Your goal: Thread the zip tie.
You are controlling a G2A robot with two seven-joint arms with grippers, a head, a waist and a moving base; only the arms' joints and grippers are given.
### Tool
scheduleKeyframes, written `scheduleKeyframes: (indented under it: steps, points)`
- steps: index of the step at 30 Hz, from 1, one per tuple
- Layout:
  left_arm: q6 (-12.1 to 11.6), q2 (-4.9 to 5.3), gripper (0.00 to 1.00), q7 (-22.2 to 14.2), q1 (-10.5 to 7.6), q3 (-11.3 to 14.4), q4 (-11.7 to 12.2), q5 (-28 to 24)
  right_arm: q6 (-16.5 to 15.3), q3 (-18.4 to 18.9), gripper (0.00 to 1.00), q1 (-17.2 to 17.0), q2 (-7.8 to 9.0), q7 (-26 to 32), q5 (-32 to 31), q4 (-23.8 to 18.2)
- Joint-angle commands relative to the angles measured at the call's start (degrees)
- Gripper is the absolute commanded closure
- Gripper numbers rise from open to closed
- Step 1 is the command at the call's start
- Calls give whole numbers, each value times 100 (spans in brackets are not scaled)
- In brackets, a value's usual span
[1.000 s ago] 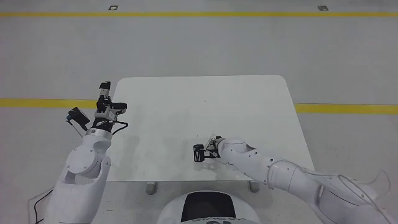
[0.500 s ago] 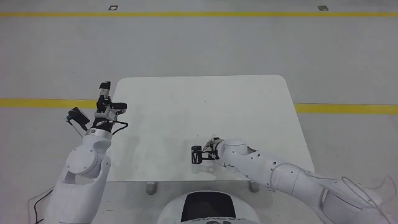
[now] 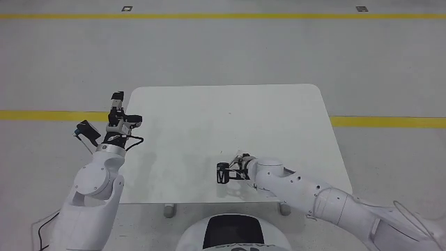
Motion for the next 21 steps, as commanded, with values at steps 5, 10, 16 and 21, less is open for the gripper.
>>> scheduleKeyframes:
  steps: [5,10,16,21]
  points:
    - [0,0,0,0,0,0,0,0,322,139,73,-127,153,237,0,-307]
    - [0,0,0,0,0,0,0,0,519,431,73,-336,257,312,44,-460]
    - [0,0,0,0,0,0,0,0,674,961,79,-621,397,-35,325,-514]
    - [0,0,0,0,0,0,0,0,529,1514,91,-853,528,-560,919,-346]
